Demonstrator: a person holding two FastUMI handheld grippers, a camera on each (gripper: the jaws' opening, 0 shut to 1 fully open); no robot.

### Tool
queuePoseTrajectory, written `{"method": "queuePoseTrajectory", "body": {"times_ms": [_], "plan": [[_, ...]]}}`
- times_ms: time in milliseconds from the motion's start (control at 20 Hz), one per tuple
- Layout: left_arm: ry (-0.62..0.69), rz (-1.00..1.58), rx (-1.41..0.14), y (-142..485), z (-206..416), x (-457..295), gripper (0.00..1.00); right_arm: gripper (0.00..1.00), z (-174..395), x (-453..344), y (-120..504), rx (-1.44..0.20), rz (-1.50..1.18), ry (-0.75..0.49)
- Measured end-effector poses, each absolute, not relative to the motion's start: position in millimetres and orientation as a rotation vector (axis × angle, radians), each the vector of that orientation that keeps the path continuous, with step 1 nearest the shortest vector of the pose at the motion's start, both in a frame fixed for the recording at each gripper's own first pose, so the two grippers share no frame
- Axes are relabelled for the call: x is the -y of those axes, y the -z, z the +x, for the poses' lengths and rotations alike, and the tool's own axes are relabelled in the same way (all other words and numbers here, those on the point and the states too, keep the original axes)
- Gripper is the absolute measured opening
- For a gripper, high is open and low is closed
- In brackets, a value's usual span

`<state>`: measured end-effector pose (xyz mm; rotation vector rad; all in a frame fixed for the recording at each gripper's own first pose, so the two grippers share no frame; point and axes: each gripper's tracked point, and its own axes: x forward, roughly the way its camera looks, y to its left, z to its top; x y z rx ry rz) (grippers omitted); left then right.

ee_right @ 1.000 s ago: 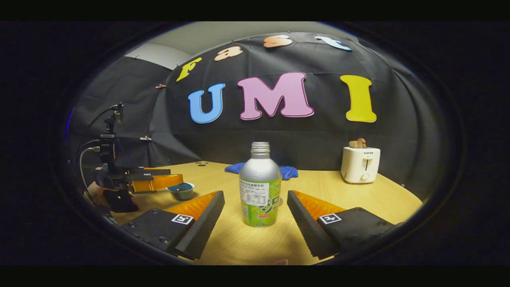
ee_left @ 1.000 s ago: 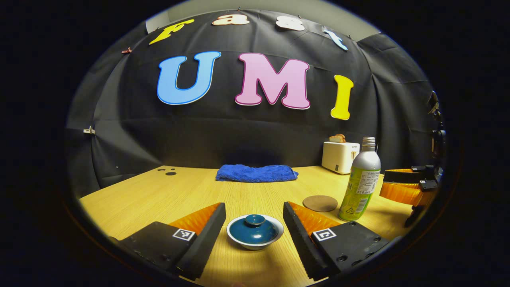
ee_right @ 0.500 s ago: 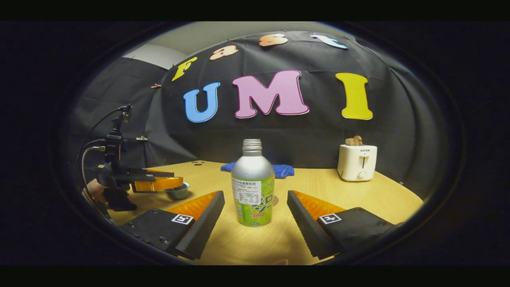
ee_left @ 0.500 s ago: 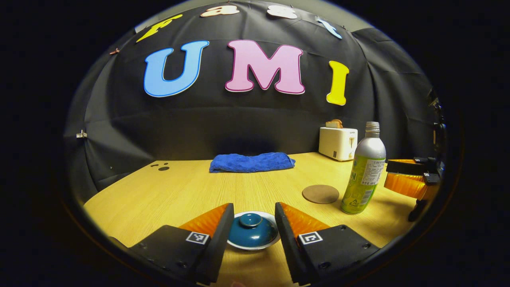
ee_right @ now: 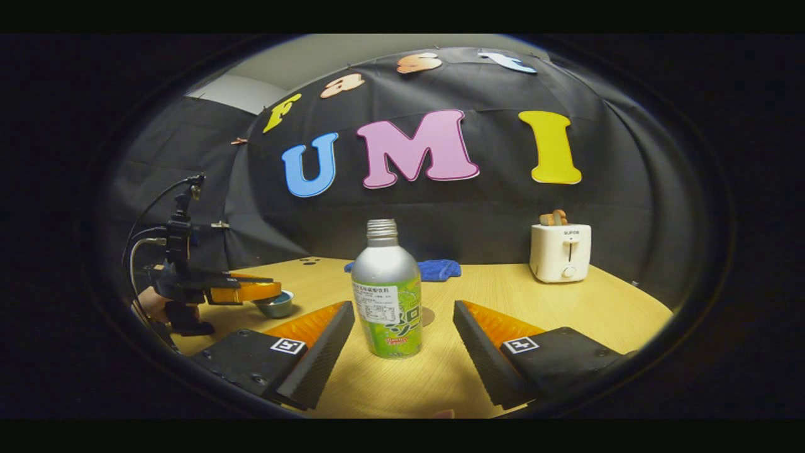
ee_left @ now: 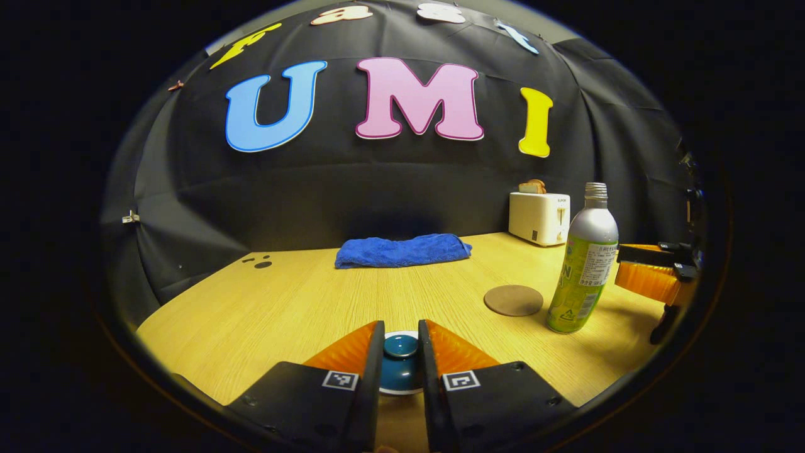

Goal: Open the teacup lid with one hand, grasp the water bottle and pour water into the teacup with the other hand; after pouring, place the water bottle on the coaster and then close the teacup lid.

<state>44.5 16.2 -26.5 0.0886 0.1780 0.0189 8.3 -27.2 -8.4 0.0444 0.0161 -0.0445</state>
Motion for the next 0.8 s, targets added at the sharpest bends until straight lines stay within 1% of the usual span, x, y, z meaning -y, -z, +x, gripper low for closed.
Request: {"method": "queuePoseTrajectory", "body": {"times_ms": [250,450,550,650,750,800], "plan": [[0.005,0.031,-0.094,12.3,37.9,-12.3,0.32,0.98,10.6,22.9,9.1,-0.016,0.029,0.03],[-0.051,0.034,-0.006,-22.4,36.1,-23.3,0.32,0.98,23.5,16.3,12.9,-0.038,0.017,0.021],[-0.057,-0.039,0.056,-47.1,32.8,-28.0,0.32,0.98,31.6,17.6,14.6,-0.044,-0.011,0.037],[-0.074,-0.081,0.106,-61.3,27.4,-38.7,0.32,0.98,40.7,12.3,17.2,-0.058,0.014,0.027],[-0.11,-0.082,0.125,-64.1,24.1,-55.4,0.35,0.98,47.6,8.6,17.9,-0.068,0.007,0.03],[-0.123,-0.081,0.118,-62.7,22.3,-64.0,0.32,0.98,51.2,8.7,17.3,-0.067,-0.014,0.038]]}}
